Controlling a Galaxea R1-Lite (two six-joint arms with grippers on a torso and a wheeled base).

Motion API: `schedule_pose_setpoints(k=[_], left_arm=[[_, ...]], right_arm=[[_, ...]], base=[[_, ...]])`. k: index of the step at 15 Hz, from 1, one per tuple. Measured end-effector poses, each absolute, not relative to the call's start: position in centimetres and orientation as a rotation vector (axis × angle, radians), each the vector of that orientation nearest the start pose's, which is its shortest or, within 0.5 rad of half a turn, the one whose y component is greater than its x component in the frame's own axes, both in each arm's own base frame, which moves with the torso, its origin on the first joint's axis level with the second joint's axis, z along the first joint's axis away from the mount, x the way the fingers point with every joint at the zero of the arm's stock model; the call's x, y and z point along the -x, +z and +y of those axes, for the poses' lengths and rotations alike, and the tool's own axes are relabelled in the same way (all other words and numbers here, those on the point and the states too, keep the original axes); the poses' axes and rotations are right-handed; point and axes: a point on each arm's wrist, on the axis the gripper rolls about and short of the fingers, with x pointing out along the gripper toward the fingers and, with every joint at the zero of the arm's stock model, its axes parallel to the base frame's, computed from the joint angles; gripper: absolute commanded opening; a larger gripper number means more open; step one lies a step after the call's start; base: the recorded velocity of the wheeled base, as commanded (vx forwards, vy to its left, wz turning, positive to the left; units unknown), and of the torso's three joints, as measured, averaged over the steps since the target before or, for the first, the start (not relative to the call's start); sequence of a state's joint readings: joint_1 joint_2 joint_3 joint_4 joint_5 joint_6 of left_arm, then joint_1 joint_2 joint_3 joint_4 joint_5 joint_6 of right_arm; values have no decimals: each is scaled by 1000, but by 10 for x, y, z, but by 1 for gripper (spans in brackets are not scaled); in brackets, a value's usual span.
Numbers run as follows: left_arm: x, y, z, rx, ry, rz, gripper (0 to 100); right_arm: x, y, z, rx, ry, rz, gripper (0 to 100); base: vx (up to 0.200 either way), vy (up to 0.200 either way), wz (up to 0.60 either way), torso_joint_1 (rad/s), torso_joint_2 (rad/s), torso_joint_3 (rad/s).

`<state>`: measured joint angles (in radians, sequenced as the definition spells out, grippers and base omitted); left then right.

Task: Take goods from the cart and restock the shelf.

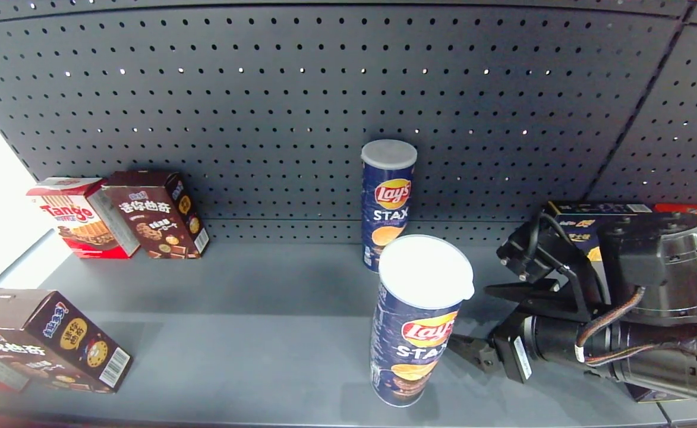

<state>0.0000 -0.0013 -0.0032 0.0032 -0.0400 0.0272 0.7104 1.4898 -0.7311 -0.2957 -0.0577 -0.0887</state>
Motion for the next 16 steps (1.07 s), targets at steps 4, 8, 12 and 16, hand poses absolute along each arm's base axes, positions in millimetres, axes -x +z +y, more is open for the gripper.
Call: schedule_pose_setpoints(k=[4,8,12,16], left_arm=[[23,76,-1,-27,-40,-2,100],[23,76,-1,-26,-40,-2,100],[23,76,-1,-26,-40,-2,100],[23,76,-1,-28,-40,-1,100]], right_arm=[[-185,186,162,269,675,413,100],[-181,185,165,275,695,414,100],[-175,180,163,284,703,429,100],[-176,183,158,276,689,420,100]], base=[[0,0,0,0,0,0],[0,0,0,0,0,0],[0,0,0,0,0,0],[0,0,0,0,0,0]])
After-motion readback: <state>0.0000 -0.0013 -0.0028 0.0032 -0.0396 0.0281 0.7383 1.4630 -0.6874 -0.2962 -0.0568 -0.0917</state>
